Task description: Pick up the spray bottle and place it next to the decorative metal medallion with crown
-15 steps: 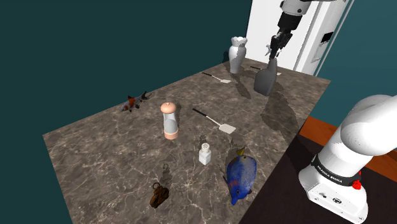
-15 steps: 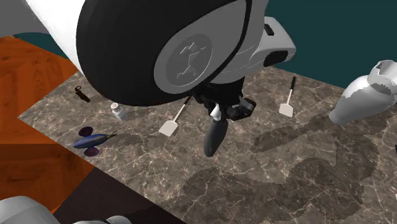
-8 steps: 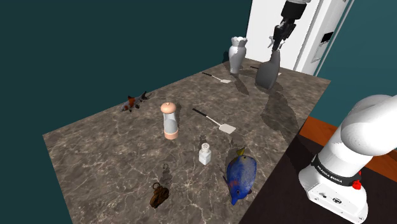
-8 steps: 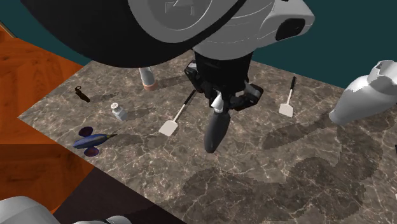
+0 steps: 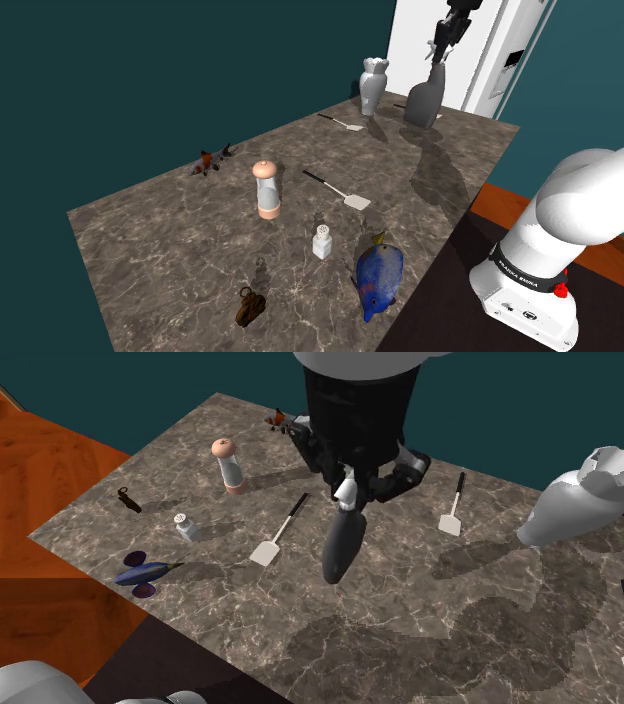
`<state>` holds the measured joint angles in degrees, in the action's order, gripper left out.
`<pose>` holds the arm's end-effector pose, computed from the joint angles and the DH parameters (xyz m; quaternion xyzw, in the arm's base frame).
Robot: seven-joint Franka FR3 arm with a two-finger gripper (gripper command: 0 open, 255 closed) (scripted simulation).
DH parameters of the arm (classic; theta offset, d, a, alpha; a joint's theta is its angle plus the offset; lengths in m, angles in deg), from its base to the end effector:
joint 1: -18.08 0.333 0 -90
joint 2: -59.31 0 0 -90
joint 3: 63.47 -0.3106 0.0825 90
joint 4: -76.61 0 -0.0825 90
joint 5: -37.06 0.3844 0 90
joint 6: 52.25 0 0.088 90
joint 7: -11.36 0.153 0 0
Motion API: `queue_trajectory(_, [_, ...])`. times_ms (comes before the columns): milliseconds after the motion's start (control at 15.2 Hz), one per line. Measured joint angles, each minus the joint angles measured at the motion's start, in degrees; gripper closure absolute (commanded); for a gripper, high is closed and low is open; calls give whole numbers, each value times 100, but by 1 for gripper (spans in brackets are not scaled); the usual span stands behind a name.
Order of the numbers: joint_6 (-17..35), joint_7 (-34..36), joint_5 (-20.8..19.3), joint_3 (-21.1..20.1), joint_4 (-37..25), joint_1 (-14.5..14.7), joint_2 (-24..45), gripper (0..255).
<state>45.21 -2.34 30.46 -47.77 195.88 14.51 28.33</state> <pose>0.3748 -0.1700 0.5881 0.9969 -0.0314 0.0723 0.0073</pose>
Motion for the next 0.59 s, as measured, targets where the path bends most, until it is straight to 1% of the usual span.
queue_trajectory(594, [-656,-28,68,-27,-890,45,237,255])
